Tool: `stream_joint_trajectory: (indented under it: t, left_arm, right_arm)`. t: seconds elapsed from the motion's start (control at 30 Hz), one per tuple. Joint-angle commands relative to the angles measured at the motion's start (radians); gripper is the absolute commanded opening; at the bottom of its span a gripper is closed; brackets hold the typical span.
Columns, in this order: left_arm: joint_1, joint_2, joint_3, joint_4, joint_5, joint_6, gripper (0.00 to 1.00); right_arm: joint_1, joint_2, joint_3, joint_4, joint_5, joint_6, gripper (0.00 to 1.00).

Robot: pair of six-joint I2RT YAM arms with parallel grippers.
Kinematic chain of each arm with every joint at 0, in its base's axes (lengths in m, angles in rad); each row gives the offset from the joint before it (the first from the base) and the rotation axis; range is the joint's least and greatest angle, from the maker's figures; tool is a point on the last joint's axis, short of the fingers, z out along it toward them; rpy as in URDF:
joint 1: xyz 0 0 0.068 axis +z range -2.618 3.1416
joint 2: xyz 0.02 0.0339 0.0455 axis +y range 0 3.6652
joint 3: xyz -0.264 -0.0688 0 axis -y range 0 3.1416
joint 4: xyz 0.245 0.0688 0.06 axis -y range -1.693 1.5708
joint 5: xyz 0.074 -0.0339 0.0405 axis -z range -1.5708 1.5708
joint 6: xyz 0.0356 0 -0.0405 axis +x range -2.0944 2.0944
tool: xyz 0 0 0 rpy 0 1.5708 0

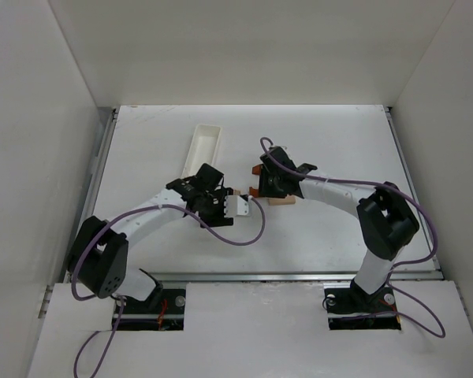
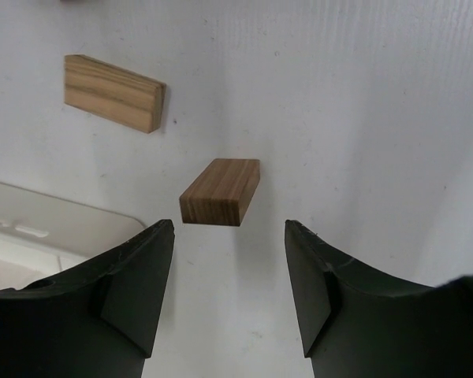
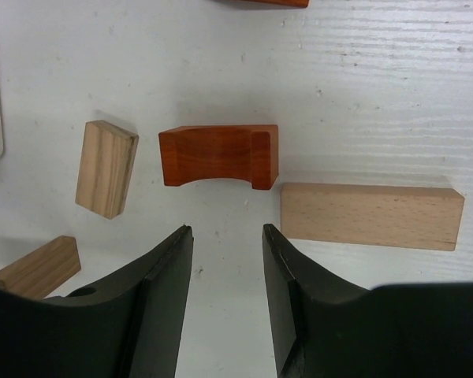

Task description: Build the wood block tower

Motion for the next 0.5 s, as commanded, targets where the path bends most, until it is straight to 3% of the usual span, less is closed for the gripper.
stream_joint_trajectory:
  t: [0.0,0.27,0.47]
  left_arm:
    - [-0.002,-0.078,0.054,-0.042,0.031,0.007,0.56]
    - [0.007,-0.185,0.094,-0.092,0.074,-0.047,0.57]
    - [0.016,-0.309,0.133,-0.129,0.068,-0.235,0.57]
  right_arm:
    - [0.018,-0.04,0.004,0.039,-0.005,-0.019,0.47]
    - [0.037,0.002,0.024,0.048,-0.066,-0.029,0.39]
    - [0.065,0.086,0.065,0.019,-0.075,-0.039,0.32]
